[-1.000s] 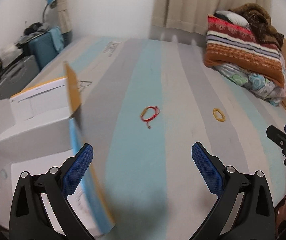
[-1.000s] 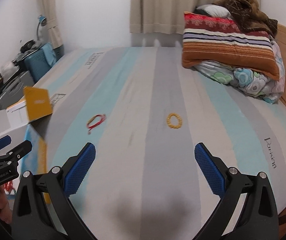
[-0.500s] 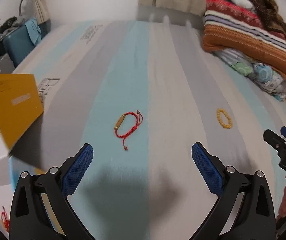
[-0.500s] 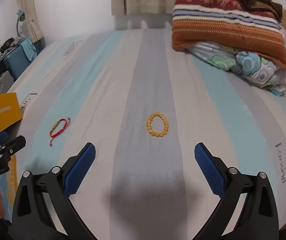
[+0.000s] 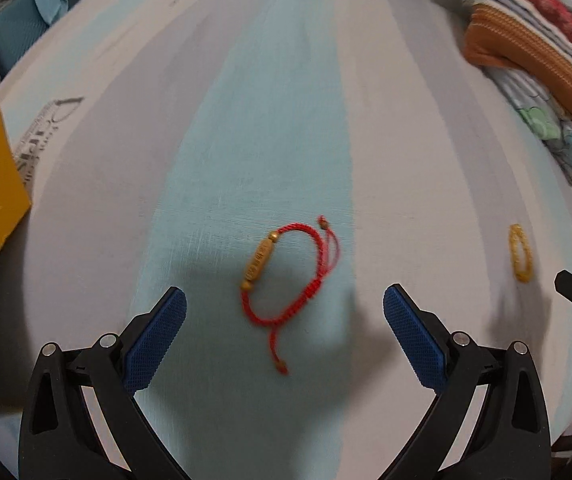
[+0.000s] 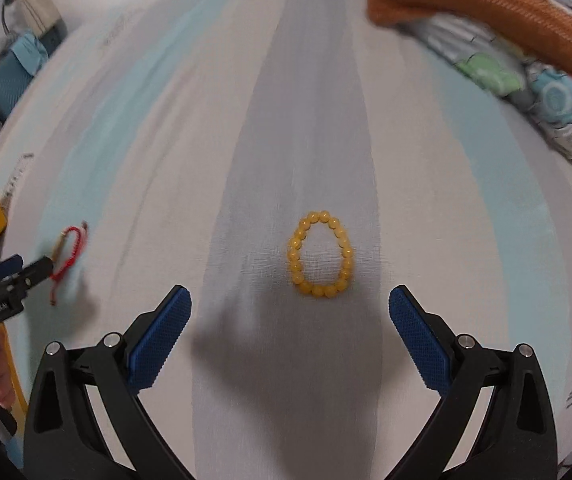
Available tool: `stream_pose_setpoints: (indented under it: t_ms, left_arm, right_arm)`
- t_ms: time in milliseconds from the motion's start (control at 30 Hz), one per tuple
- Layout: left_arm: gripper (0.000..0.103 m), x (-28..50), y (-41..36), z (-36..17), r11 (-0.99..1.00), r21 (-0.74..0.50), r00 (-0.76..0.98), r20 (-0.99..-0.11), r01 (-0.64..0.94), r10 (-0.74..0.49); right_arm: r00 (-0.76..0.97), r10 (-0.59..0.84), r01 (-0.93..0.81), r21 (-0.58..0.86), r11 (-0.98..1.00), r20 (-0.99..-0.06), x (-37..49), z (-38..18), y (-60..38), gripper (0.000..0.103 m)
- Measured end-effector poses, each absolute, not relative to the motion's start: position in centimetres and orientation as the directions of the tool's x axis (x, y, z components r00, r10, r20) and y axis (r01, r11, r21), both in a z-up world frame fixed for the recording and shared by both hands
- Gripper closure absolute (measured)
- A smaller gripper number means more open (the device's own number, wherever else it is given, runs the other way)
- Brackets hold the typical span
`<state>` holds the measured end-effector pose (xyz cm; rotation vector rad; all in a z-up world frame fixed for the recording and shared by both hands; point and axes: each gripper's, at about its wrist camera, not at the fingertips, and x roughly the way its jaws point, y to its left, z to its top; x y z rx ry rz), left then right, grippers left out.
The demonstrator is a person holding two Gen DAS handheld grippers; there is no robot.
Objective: Organize jewelry
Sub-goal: 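Grasp the second red string bracelet with the left tool while the right tool grasps the yellow bead bracelet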
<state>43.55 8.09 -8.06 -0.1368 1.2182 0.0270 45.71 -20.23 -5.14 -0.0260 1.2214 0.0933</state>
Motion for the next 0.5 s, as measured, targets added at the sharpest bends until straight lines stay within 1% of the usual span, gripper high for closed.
stream_pose_setpoints:
  t_ms: [100, 267, 300, 333, 400, 433, 500]
  left_arm:
    - [0.007, 44.7, 8.1, -9.7, 0.996, -0.052, 0.293, -0.956, -0.071, -0.029]
    - [0.008, 45.7, 7.9, -11.4, 0.998, -0.038, 0.247, -0.969, -0.056, -0.023]
    - [0.01, 45.7, 7.7, -11.6, 0.998, -0.03, 0.241, -0.97, -0.052, -0.017]
    - [0.011, 45.8, 7.6, -11.9, 0.999, -0.016, 0.237, -0.971, -0.042, -0.006]
    - [0.011, 45.8, 7.3, -12.1, 1.0, 0.001, 0.244, -0.97, -0.022, 0.006]
    - [0.011, 45.8, 7.2, -12.2, 1.0, 0.005, 0.242, -0.97, -0.017, 0.009]
    - [0.011, 45.7, 7.3, -12.5, 1.0, 0.003, 0.238, -0.971, -0.017, 0.006]
  right_arm:
    - [0.282, 0.057, -0.091, 0.032, 0.995, -0.958, 47.2, -6.9, -20.2, 0.008]
    - [0.225, 0.069, -0.063, 0.056, 0.996, -0.972, 48.9, -9.2, -21.1, 0.008]
    - [0.212, 0.069, -0.065, 0.057, 0.996, -0.975, 49.2, -9.6, -21.2, 0.01]
    - [0.199, 0.074, -0.065, 0.062, 0.996, -0.977, 49.5, -10.1, -21.3, 0.015]
    - [0.188, 0.087, -0.056, 0.077, 0.995, -0.978, 49.9, -10.7, -21.5, 0.017]
    - [0.178, 0.092, -0.048, 0.085, 0.995, -0.98, 49.9, -11.1, -21.6, 0.021]
    - [0.169, 0.09, -0.049, 0.083, 0.995, -0.982, 50.0, -11.7, -21.7, 0.023]
